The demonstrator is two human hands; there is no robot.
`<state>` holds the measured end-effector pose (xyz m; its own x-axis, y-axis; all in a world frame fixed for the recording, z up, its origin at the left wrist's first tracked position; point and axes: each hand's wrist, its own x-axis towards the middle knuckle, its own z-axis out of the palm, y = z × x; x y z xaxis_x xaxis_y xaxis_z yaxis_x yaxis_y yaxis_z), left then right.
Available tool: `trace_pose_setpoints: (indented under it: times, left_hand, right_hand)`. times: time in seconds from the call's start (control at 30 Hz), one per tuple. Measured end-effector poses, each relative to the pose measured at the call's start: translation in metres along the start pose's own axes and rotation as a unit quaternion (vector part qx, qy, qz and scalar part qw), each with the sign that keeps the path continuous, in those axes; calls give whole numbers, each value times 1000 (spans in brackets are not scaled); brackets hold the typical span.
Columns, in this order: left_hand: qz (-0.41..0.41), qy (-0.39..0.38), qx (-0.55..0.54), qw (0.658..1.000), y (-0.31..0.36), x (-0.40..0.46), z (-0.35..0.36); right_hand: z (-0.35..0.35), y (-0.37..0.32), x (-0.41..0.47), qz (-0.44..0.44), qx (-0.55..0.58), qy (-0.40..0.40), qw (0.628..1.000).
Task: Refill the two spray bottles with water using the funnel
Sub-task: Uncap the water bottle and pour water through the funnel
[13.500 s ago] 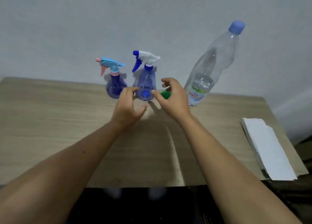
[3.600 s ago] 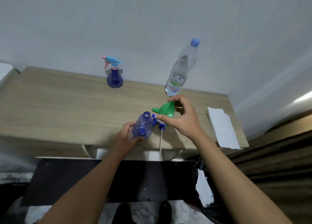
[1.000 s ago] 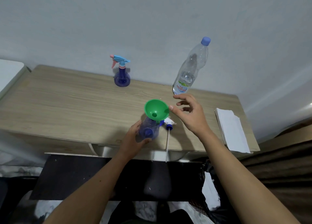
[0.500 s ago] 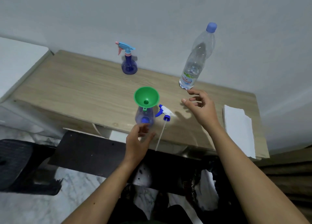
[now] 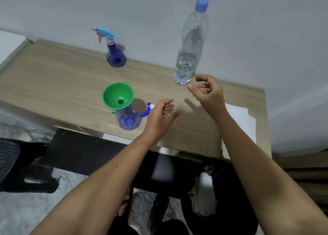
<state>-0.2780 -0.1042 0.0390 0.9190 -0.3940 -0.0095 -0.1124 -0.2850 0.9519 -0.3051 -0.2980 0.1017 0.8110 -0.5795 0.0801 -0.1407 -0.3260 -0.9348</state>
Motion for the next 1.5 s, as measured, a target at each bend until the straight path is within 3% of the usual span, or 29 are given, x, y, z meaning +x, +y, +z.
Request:
trace_pose_setpoints:
  times: [0.13, 0.37, 0.63, 1.1, 1.5]
  left_hand:
    - [0, 14, 29, 999, 3, 43, 21]
    - [-15, 91, -15, 996, 13, 131, 47]
    - [28, 71, -17, 997, 32, 190, 58]
    - [2, 39, -5, 999, 33, 70, 32]
    - [49, -94, 49, 993, 21, -35, -11]
  right_hand:
    - [4, -3, 33, -35, 8, 8, 999]
    - [26, -13, 108, -91, -8, 40, 995]
    - [32, -27, 138, -87, 20, 33, 995]
    - [9, -47, 16, -50, 32, 18, 998]
    - [11, -66, -127, -7, 22, 73, 997]
